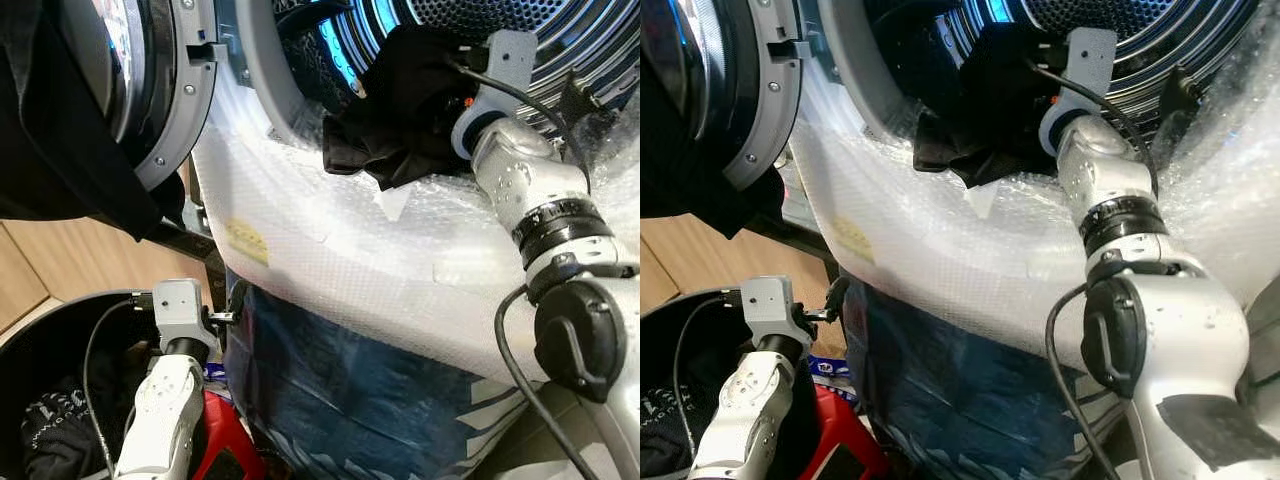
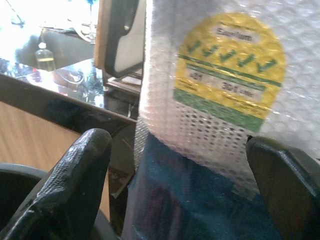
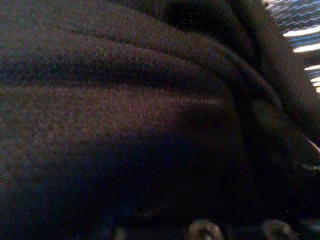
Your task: Clothes washing
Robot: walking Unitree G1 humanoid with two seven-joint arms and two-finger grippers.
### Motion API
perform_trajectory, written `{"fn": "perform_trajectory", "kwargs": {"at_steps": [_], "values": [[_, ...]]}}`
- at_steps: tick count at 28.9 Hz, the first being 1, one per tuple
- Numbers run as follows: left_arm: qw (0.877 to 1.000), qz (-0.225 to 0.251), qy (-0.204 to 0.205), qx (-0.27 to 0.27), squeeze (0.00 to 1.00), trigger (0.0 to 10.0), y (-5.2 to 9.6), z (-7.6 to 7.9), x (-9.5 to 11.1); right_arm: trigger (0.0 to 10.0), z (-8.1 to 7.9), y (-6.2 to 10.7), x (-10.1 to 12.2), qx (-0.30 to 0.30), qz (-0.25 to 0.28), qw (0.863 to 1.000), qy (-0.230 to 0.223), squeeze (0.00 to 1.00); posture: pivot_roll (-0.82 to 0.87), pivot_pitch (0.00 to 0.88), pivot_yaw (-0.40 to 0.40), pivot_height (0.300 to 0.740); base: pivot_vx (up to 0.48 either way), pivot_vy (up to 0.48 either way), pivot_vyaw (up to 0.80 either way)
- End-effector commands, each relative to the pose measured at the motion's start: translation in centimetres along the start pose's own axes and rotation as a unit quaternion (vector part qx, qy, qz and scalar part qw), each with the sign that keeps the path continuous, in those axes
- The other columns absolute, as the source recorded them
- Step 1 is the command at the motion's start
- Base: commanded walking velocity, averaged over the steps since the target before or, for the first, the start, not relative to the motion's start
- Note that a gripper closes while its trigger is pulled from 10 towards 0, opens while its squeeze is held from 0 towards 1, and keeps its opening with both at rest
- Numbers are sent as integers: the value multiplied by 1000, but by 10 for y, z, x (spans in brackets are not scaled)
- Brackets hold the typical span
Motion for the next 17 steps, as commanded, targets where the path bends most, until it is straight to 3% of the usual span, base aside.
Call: {"fn": "perform_trajectory", "kwargs": {"at_steps": [1, 2, 6, 10, 14, 15, 16, 17], "values": [[1000, 10, 7, -11, 0, 10000, -4, 6, 9, 10000, -10, 0, -4, 31, 3, 999, -31, 1000, 11, 0, -51, 740, 0, 0, 0], [1000, 12, 9, -11, 0, 10000, -4, 7, 9, 10000, -14, 3, -3, 56, 15, 998, -24, 1000, 15, 0, -47, 740, 0, 0, 0], [999, 13, 49, 1, 0, 10000, -3, 7, 9, 10000, -8, 8, -8, 46, 11, 999, 12, 1000, 14, 0, -50, 740, 0, 0, 0], [999, 11, 34, -7, 0, 10000, -2, 9, 9, 10000, -2, 16, -4, 43, 26, 999, 17, 1000, 14, 0, -56, 740, 0, 0, 0], [999, 14, 34, -4, 0, 10000, -1, 8, 11, 10000, 12, 33, 7, 16, 47, 997, 55, 1000, 15, 0, -58, 740, 0, 0, 0], [999, 14, 34, -4, 0, 10000, -1, 8, 11, 10000, 19, 36, 9, -4, 47, 996, 73, 1000, 15, 0, -58, 740, 0, 0, 0], [999, 11, 31, -6, 0, 10000, -1, 9, 11, 10000, 36, 40, 18, -46, 52, 991, 111, 1000, 10, 0, -54, 740, 0, 0, 0], [999, 11, 31, -6, 0, 10000, -1, 9, 11, 10000, 36, 40, 18, -46, 52, 991, 111, 1000, 10, 0, -54, 740, 0, 0, 0]]}}
Point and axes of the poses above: a point about 5 cm out from each wrist's last joint towards the gripper, its own y axis pointing back from the gripper into the wrist, its own x axis along the axis of the wrist's last joint, z = x × y, the point moved 4 cm from there along -y, pointing out of the wrist towards the gripper, and after that the axes turned 14 degrees about y, right-handed, at the moved point
